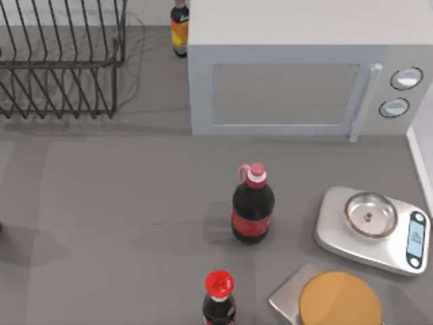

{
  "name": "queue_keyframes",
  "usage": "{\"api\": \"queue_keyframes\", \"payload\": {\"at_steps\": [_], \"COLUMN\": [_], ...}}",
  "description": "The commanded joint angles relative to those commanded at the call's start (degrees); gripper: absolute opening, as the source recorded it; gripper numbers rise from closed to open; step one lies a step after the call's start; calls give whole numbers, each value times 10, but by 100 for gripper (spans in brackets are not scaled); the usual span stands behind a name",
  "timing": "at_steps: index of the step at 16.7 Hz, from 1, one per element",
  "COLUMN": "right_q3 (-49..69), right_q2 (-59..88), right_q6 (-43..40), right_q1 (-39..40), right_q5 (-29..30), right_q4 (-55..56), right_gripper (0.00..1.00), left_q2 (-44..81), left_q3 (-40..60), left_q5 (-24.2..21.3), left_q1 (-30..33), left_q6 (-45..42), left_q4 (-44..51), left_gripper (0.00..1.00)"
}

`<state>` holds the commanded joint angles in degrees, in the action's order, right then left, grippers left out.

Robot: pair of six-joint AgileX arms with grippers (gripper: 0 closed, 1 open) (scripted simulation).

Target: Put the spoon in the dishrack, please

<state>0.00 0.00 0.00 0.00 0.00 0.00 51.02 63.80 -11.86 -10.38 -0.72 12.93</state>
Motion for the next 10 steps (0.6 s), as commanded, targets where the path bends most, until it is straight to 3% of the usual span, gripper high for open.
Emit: {"api": "queue_keyframes", "payload": {"at_steps": [6,10], "right_q3": [0,0], "right_q2": [0,0], "right_q6": [0,0], "right_q1": [0,0], "right_q5": [0,0], "right_q4": [0,0], "right_gripper": [100,100], "left_q2": [9,92], "left_q3": [3,-1], "left_q5": [2,11], "left_q1": [3,9], "left_q6": [-1,-1], "left_q4": [-6,-92], "left_gripper": [0,0]}}
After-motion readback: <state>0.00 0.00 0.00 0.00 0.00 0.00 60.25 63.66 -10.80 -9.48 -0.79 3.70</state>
